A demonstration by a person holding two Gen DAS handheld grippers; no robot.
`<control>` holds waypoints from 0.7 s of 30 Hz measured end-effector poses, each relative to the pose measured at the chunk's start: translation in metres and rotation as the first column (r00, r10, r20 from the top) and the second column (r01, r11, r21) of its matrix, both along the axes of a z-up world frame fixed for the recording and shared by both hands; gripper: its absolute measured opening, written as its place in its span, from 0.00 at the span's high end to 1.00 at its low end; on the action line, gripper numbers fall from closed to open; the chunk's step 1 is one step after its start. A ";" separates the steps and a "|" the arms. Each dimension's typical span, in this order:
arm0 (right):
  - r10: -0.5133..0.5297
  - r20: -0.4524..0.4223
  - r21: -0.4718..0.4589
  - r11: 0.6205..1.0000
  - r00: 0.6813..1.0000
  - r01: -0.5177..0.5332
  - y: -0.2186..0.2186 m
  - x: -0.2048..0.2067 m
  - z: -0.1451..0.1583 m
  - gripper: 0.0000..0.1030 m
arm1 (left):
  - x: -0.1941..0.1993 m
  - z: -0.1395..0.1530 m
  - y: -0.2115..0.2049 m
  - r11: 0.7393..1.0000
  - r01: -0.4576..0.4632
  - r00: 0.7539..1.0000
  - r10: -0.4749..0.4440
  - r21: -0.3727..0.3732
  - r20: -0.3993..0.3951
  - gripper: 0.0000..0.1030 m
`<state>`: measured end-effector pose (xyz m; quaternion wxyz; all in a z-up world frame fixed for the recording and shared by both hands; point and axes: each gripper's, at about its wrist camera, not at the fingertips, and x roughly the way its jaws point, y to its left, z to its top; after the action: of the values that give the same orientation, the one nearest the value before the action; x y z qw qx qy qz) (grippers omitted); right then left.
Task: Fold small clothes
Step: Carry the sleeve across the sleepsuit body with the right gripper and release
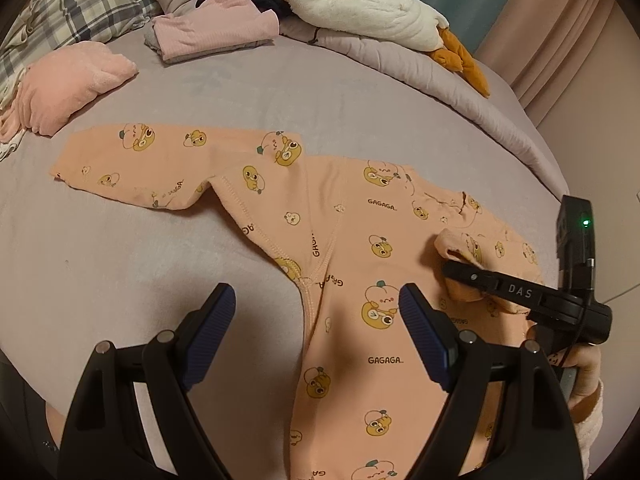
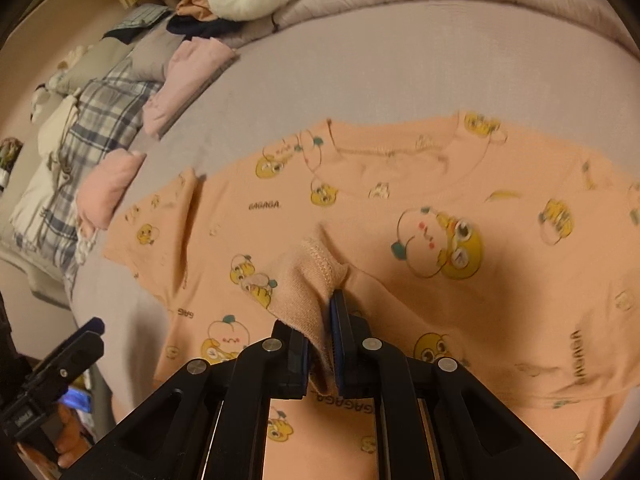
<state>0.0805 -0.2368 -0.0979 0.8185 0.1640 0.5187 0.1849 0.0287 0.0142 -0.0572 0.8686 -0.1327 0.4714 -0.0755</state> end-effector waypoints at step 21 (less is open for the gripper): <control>-0.203 0.223 0.002 0.978 0.953 0.208 -0.071 -0.051 0.061 0.30 | 0.013 0.002 -0.034 0.997 0.074 0.997 -0.075 0.023 0.010 0.19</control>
<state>0.0294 -0.3077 -0.0373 0.8877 0.1867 0.4062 0.1103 0.0418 -0.0193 -0.0548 0.8691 -0.1050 0.4722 -0.1033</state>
